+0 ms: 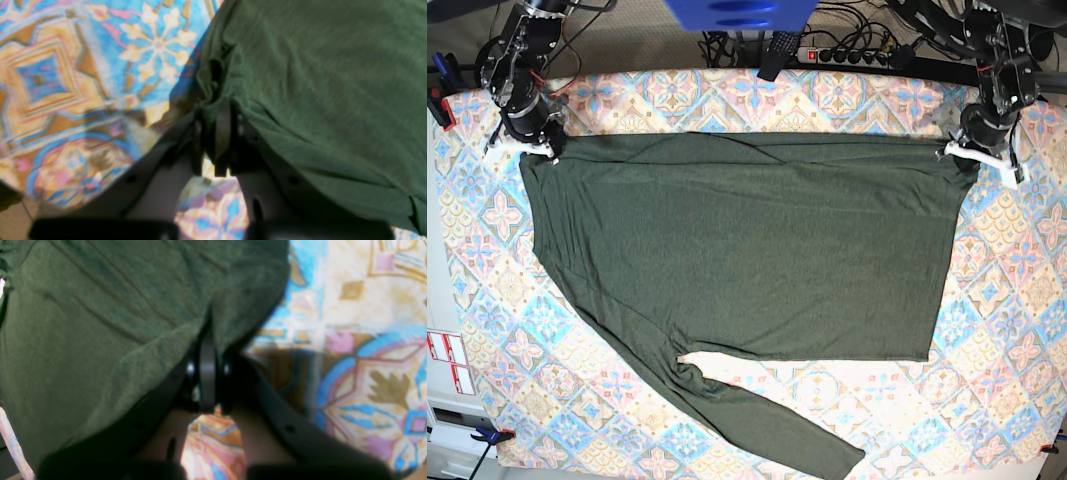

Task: Fold the T-shirt properly
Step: 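Drag the held shirt further toward the robot with both grippers, then lower the shirt corners to the table and open both grippers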

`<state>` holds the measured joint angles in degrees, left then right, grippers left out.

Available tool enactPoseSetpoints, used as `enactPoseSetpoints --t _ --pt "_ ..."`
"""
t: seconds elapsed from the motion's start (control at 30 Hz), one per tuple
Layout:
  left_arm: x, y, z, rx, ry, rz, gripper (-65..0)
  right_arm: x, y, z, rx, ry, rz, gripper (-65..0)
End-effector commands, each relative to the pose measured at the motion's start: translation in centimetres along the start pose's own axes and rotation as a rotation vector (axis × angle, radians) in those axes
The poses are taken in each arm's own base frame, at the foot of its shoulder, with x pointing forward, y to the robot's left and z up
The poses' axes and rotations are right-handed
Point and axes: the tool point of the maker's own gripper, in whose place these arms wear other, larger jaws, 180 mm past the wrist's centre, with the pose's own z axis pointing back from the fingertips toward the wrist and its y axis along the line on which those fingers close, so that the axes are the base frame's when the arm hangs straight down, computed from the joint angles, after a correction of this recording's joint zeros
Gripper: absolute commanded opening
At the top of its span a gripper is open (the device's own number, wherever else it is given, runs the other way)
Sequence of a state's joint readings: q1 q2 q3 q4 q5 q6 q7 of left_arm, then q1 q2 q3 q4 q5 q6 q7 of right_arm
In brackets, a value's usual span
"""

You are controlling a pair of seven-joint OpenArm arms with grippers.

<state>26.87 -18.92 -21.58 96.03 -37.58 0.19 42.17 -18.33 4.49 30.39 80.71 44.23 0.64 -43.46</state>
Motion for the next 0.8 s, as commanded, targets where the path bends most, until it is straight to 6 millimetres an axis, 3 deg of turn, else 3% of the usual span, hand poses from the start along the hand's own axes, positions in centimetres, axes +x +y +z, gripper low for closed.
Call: enactPoseSetpoints --t 0.0,0.5,0.77 --pt "0.9 0.2 0.7 0.002 -0.033 -0.024 -65.0 0.4 -1.0 0.5 -0.033 -0.004 0.014 -65.0" --pt "-3.7 3.5 3.4 0.072 0.066 -0.044 -65.0 -1.9 -4.5 1.9 -0.103 0.044 0.02 -65.0" --pt "-4.2 3.8 3.5 0.08 0.079 -0.045 -65.0 -2.2 -4.9 2.2 -0.113 0.051 0.021 -65.0"
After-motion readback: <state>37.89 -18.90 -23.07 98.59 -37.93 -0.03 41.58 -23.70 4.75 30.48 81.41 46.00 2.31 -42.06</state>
